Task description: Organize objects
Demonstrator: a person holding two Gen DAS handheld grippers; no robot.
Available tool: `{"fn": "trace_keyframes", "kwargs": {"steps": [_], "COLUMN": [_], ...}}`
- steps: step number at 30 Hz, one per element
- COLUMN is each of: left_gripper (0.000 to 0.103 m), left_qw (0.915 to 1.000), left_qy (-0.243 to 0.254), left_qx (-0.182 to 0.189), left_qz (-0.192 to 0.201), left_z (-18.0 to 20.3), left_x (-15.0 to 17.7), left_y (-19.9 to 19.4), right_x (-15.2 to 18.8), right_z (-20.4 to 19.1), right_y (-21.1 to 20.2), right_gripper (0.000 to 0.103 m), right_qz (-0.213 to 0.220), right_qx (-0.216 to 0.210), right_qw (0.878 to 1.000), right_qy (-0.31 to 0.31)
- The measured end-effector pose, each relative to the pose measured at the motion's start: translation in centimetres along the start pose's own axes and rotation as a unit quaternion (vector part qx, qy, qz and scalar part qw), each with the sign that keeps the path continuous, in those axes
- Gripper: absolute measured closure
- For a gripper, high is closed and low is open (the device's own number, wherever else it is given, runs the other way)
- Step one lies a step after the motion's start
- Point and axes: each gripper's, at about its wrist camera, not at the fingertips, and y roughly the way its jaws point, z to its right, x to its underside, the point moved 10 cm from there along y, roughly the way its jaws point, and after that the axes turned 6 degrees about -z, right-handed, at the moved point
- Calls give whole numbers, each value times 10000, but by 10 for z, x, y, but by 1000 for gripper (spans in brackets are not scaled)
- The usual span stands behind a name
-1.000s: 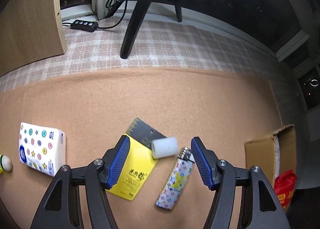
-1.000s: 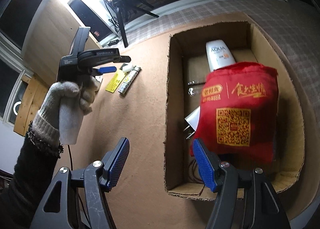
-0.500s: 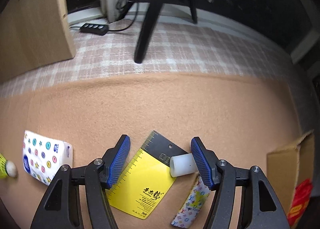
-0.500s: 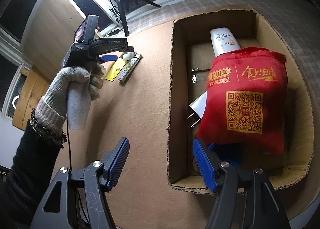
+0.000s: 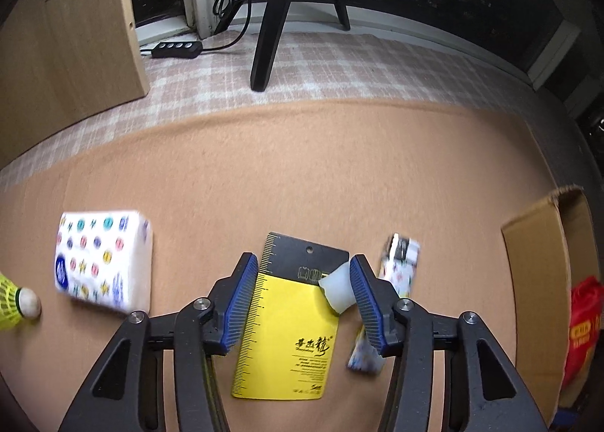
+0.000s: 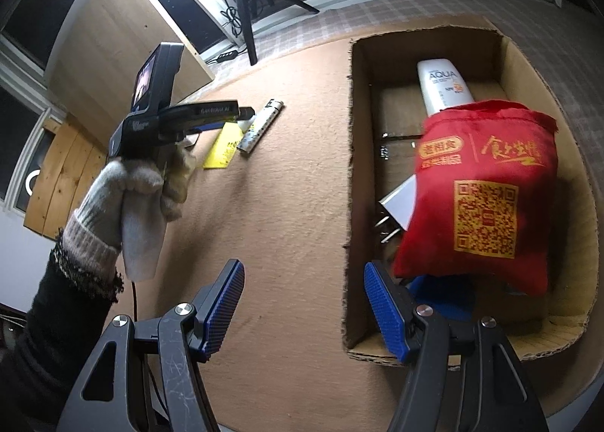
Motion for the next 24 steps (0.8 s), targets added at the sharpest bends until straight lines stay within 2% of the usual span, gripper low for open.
{"fn": "trace_keyframes", "kwargs": {"steps": [11,17,18,21,24], "left_gripper": [49,49,47,24,24], "left_qw": [9998,9994,9993,9982,9987], "left_qy": [169,282,326,407,418], "left_qx": [111,175,176,434,288], "left_qz": [34,21,27,-85,-35], "left_z": [-4,-4,-3,4,3], "left_x": [76,113,118,135,148], "left_y": [-27,-40,-41,-45,-53], "right_x": [-1,3,4,4,5], "right_z": [-1,2,1,-4,-10], "right_y": [0,-12,-14,-24,-31], "right_gripper": [39,39,39,39,39], "right_qz": [10,181,211,338,437], "right_qx": [174,309,334,453,501], "right_qw": [9998,9994,9992,9983,9975], "right_qy": [-73,-35,-47,-148,-237]}}
